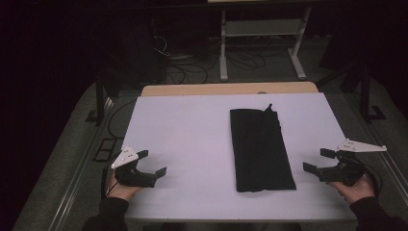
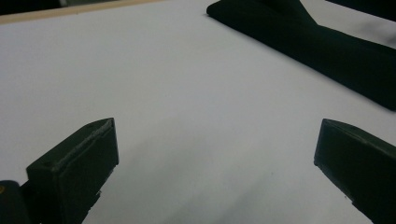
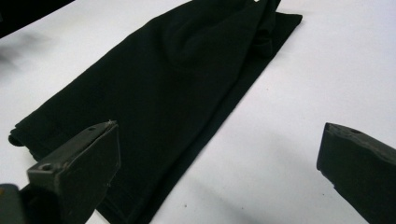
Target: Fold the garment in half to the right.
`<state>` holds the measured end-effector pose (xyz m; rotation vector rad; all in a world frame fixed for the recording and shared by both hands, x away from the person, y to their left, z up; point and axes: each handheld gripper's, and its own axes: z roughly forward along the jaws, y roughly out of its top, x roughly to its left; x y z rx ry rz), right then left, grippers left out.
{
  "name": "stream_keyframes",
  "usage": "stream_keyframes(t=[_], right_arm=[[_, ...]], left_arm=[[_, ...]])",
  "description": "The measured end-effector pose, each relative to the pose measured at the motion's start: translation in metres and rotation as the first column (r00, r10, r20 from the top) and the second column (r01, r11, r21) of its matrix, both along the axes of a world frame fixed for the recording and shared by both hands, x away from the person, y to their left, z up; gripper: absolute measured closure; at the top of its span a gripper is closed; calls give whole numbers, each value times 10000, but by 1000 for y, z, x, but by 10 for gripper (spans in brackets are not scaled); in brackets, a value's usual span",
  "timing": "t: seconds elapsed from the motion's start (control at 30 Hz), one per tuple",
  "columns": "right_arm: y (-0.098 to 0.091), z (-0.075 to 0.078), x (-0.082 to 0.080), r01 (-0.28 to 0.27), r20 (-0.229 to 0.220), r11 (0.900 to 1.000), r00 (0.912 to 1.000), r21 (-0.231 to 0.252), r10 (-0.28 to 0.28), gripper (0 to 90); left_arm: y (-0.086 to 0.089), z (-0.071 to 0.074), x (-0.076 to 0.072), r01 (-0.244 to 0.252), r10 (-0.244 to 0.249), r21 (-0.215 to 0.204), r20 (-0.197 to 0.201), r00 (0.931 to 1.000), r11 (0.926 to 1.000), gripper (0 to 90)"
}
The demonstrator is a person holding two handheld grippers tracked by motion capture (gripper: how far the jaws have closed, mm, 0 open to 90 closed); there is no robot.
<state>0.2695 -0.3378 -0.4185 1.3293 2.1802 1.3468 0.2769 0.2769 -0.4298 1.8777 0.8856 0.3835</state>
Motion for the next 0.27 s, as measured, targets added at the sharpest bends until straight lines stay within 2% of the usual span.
stream_keyframes(t=[0.27], right_arm=[[1,-2,5,-89,-50,10000,9999,2,89,0]], left_arm=[[6,-2,-2,-219,218,-89,-136,9997,9997,0]])
